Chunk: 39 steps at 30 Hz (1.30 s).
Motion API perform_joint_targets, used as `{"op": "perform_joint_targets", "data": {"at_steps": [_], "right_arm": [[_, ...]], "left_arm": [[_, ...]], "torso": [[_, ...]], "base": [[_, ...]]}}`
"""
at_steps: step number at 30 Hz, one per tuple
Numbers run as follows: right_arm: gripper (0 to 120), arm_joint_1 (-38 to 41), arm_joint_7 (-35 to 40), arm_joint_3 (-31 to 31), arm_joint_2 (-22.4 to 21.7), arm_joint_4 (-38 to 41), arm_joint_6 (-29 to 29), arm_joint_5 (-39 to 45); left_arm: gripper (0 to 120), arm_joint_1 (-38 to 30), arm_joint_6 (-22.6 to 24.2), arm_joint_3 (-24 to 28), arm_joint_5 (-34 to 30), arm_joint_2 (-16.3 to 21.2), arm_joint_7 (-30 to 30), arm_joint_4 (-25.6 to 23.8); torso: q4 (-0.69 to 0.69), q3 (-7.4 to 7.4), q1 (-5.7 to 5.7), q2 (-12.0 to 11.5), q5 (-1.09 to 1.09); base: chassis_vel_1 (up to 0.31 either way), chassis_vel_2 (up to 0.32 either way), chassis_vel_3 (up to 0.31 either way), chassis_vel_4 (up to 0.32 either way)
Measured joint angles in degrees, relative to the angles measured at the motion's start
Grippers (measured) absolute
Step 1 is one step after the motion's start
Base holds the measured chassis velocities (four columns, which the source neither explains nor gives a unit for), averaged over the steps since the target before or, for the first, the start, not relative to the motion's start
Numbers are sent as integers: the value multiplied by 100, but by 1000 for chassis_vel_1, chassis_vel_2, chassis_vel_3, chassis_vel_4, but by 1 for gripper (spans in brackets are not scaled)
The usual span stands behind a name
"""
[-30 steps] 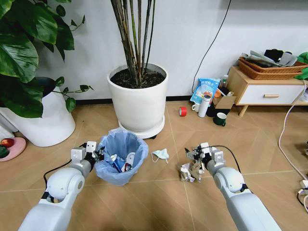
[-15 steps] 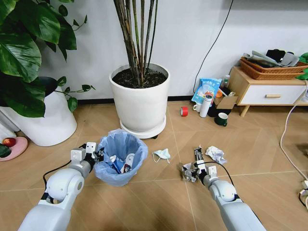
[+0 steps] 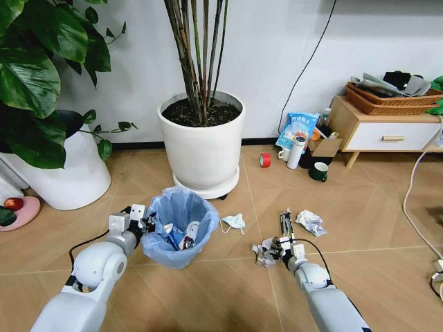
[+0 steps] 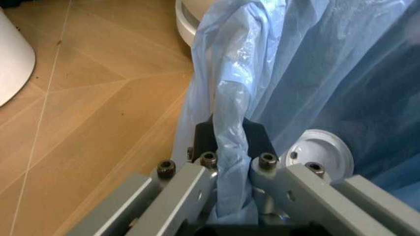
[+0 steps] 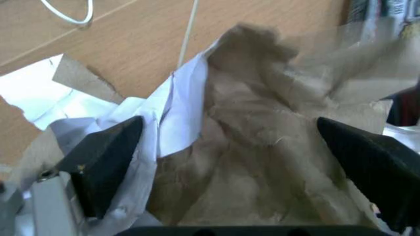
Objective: Pick up the trash bin and place the garbage on the floor into it.
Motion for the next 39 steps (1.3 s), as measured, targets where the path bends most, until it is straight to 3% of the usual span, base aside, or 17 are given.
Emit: {"op": "perform_joint_targets", "data": {"at_steps": [5,8,12,15,17,26,39], "right_arm": [[79,-16,-6,15,13,-9,38,-4],[63,-41,-6,40,18,12,47,-5],[54,-52,0,56,24,36,47,-9],[37,-63,10,78,40,83,43,-20],[36,-69,12,87,46,104,38,-20],[0,-232,20,227,39,702,-63,2],[0,-404,22,389,-93,1961,-101,235]], "left_arm": [[0,7,0,17,-1,36,-4,-4],[0,4,0,22,-1,51,-6,-16],[0,3,0,24,-1,56,-11,-22],[0,10,0,25,-1,59,-17,-32],[0,14,-1,25,-1,60,-17,-34],[0,77,0,-30,-12,107,-6,-76],[0,104,0,-21,-29,147,1,-52]], "torso": [[0,0,0,0,1],[0,0,0,0,0],[0,0,0,0,0],[-1,0,0,0,1],[-1,0,0,0,1],[0,0,0,0,1],[0,0,0,0,2]], "base": [[0,0,0,0],[0,0,0,0],[0,0,0,0],[0,0,0,0],[0,0,0,0],[0,0,0,0],[0,0,0,0]]}}
